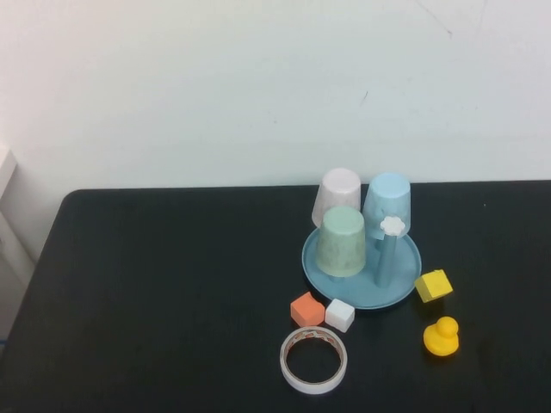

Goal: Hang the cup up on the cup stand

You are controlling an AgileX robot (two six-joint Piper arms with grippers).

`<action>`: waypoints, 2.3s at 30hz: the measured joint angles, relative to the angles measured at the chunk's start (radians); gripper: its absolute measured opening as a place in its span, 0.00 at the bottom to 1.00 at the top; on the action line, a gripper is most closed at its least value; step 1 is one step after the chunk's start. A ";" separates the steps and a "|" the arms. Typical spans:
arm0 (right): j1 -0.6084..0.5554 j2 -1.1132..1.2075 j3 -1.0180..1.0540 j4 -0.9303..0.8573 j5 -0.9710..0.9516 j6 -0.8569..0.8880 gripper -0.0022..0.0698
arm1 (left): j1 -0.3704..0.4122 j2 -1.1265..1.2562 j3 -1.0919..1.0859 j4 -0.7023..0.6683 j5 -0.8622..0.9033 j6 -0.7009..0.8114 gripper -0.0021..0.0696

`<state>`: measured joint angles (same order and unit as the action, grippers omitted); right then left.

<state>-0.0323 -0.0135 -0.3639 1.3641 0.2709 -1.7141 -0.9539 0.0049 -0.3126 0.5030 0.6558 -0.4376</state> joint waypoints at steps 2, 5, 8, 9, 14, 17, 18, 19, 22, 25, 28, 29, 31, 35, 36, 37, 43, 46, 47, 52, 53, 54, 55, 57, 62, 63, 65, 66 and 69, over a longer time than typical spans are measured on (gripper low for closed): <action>0.000 0.000 0.000 -0.004 -0.046 -0.015 0.03 | 0.000 0.000 0.000 0.000 0.002 0.000 0.03; 0.000 0.000 0.013 -0.024 -0.109 -0.012 0.03 | 0.000 0.000 0.000 0.000 0.004 0.000 0.03; 0.000 0.000 0.059 -0.288 -0.175 0.216 0.03 | 0.000 0.000 0.000 0.000 0.004 0.000 0.03; 0.000 0.000 0.085 -0.456 -0.193 0.398 0.03 | 0.000 0.000 0.000 0.000 0.004 0.000 0.03; 0.000 0.000 0.223 -1.352 -0.121 1.443 0.03 | 0.000 0.000 0.000 -0.005 0.006 0.000 0.03; 0.000 0.000 0.293 -1.609 -0.037 1.743 0.03 | 0.000 0.000 0.000 -0.007 0.006 0.000 0.03; 0.000 0.000 0.310 -1.632 -0.023 1.775 0.03 | 0.000 0.000 0.000 -0.007 0.006 0.000 0.03; 0.000 0.000 0.330 -1.644 -0.012 1.798 0.03 | 0.000 0.000 0.000 -0.009 0.006 0.000 0.03; 0.000 0.000 0.379 -1.635 -0.010 1.809 0.03 | 0.000 0.000 0.000 -0.009 0.006 0.000 0.03; 0.000 0.000 0.391 -1.614 0.005 1.791 0.03 | 0.000 0.000 0.000 -0.009 0.006 0.000 0.03; 0.000 0.000 0.389 -1.612 0.046 1.782 0.03 | 0.000 0.000 0.000 -0.009 0.006 0.000 0.03; 0.000 0.000 0.389 -1.610 0.056 1.780 0.03 | 0.000 0.000 0.000 -0.009 0.006 0.000 0.03; 0.000 0.000 0.387 -1.610 0.062 1.780 0.03 | 0.000 0.000 0.000 -0.009 0.006 0.000 0.03; 0.000 0.000 0.386 -1.610 0.066 1.780 0.03 | 0.000 0.000 0.000 -0.009 0.006 0.000 0.03; 0.000 0.000 0.386 -1.610 0.066 1.780 0.03 | 0.000 0.000 0.000 -0.009 0.006 0.002 0.03; 0.000 0.000 0.386 -1.610 0.068 1.780 0.03 | 0.000 0.000 0.000 -0.009 0.006 0.002 0.03; 0.000 0.000 0.385 -1.610 0.070 1.780 0.03 | 0.000 0.000 0.000 -0.009 0.006 0.002 0.03; 0.000 0.000 0.385 -1.610 0.074 1.780 0.03 | 0.000 0.000 0.000 -0.009 0.006 0.002 0.03; 0.000 0.000 0.383 -1.610 0.074 1.780 0.03 | 0.000 0.000 0.000 -0.009 0.006 0.002 0.03; 0.000 0.000 0.383 -1.610 0.074 1.780 0.03 | 0.000 0.000 0.000 -0.009 0.006 0.002 0.03; 0.000 0.000 0.383 -1.610 0.074 1.780 0.03 | 0.000 0.000 0.000 -0.009 0.006 0.002 0.03; 0.000 0.000 0.383 -1.610 0.074 1.780 0.03 | 0.000 0.000 0.002 -0.009 0.004 0.002 0.03; 0.000 0.000 0.383 -1.610 0.074 1.780 0.03 | 0.000 0.000 0.006 -0.009 0.000 0.002 0.03; 0.000 0.000 0.383 -1.610 0.074 1.780 0.03 | 0.002 0.000 0.016 -0.009 -0.013 0.006 0.03; 0.000 0.000 0.383 -1.610 0.074 1.780 0.03 | 0.133 -0.013 0.035 -0.020 -0.123 0.044 0.03; 0.000 0.000 0.383 -1.610 0.074 1.780 0.03 | 0.171 -0.015 0.035 -0.036 -0.133 0.046 0.03; 0.000 0.000 0.383 -1.610 0.074 1.780 0.03 | 0.268 -0.019 0.044 -0.082 -0.145 0.059 0.03; 0.000 0.000 0.383 -1.610 0.074 1.780 0.03 | 0.327 -0.019 0.052 -0.115 -0.154 0.076 0.03; 0.000 0.000 0.383 -1.610 0.075 1.780 0.03 | 0.513 -0.021 0.082 -0.222 -0.208 0.185 0.03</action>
<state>-0.0323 -0.0135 0.0195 -0.2462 0.3460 0.0655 -0.4409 -0.0163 -0.2310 0.2806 0.4476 -0.2526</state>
